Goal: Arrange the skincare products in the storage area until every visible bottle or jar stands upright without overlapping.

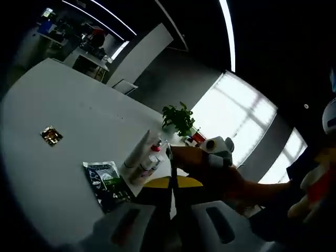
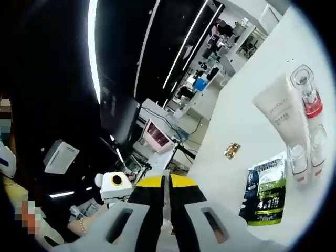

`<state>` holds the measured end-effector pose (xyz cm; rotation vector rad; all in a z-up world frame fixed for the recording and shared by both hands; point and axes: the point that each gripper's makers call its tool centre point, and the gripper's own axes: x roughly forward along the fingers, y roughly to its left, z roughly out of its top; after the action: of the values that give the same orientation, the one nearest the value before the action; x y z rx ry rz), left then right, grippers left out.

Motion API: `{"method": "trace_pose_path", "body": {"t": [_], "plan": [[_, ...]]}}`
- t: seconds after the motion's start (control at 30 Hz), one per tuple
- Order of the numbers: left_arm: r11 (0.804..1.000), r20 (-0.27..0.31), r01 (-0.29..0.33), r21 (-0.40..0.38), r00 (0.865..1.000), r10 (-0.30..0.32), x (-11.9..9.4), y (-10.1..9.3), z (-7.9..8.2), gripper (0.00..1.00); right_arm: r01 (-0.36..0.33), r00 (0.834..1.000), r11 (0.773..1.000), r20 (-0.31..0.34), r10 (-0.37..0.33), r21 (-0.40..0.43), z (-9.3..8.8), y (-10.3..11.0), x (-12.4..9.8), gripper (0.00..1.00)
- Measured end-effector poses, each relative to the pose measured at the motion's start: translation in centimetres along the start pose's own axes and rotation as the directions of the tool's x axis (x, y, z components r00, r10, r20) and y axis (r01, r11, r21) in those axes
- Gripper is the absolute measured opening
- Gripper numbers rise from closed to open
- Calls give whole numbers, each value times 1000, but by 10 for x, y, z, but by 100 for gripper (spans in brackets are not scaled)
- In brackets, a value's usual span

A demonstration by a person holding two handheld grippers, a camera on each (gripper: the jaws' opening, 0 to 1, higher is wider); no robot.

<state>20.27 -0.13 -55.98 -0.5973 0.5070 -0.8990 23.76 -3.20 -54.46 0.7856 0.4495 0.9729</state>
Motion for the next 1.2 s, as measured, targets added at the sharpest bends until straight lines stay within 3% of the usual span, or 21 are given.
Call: {"method": "trace_pose_path", "body": {"t": [0.2, 0.4, 0.9, 1.2], "plan": [[999, 10, 7, -36, 1000, -7, -4, 8, 2, 0, -3, 999, 993, -47, -3, -114, 0, 2, 3, 2], [998, 28, 13, -67, 1000, -11, -6, 4, -1, 0, 13, 995, 973, -94, -36, -229, -2, 3, 4, 1], [996, 24, -52, -73, 998, 54, -14, 5, -8, 1, 14, 992, 974, -117, -42, -227, -6, 5, 7, 1], [989, 32, -105, -102, 994, 109, -23, 20, -11, 0, 16, 988, 968, -142, -53, -251, -10, 1, 12, 1]]}}
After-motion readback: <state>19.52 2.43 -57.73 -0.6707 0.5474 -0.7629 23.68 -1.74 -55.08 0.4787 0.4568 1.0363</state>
